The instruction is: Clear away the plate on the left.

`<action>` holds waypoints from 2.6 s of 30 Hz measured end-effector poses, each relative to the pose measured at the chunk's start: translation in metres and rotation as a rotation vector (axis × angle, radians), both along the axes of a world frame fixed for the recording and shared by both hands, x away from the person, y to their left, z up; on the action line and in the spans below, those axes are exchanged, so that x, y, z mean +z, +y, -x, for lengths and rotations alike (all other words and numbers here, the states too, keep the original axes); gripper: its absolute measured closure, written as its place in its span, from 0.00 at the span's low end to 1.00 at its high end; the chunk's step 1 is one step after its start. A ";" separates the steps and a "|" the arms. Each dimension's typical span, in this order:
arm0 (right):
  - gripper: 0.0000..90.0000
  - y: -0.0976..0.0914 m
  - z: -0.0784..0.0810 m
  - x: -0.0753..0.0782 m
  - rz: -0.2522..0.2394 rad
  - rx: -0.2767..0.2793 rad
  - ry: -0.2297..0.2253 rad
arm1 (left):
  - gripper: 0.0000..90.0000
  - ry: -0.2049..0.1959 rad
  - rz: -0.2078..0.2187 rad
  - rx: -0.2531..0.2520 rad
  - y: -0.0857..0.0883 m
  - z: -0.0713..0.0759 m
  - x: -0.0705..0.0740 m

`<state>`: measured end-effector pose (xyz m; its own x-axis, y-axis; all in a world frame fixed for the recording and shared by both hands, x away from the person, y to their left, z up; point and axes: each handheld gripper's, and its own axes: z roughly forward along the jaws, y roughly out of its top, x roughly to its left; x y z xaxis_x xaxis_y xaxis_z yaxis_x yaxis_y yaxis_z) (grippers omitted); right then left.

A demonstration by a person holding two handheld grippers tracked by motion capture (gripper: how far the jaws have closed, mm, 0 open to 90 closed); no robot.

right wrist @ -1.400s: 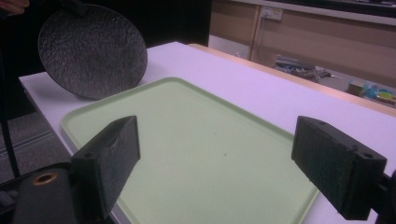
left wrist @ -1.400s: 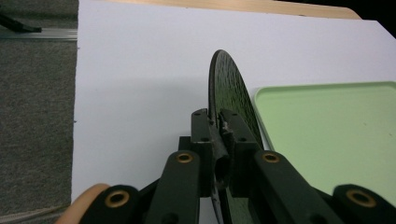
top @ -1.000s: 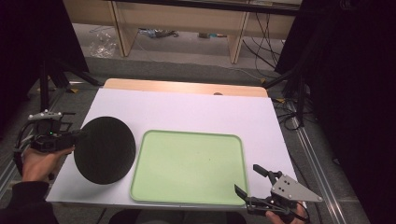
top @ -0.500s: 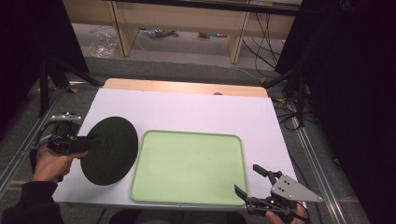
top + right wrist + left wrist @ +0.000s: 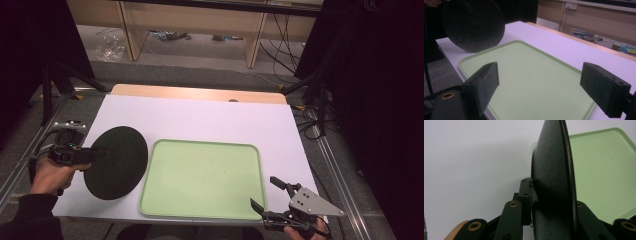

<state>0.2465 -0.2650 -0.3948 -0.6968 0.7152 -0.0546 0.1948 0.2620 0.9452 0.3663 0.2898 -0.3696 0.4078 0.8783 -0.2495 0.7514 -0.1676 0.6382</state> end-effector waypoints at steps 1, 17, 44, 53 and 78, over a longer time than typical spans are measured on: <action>0.18 0.000 0.000 0.000 0.001 0.000 -0.001 | 0.82 -0.004 -0.004 -0.005 0.001 -0.001 -0.001; 0.18 0.000 0.001 0.001 -0.003 -0.001 0.016 | 0.87 -0.038 0.144 0.087 0.016 -0.006 -0.018; 0.18 0.000 0.000 0.000 -0.008 -0.008 -0.003 | 0.87 0.002 0.396 0.190 0.045 -0.014 -0.031; 0.18 -0.002 0.000 0.000 -0.001 -0.005 0.004 | 0.87 0.009 0.440 0.165 0.028 -0.019 -0.028; 0.18 -0.002 0.000 0.000 -0.007 -0.005 0.014 | 0.87 0.108 0.491 -0.007 -0.065 -0.045 -0.029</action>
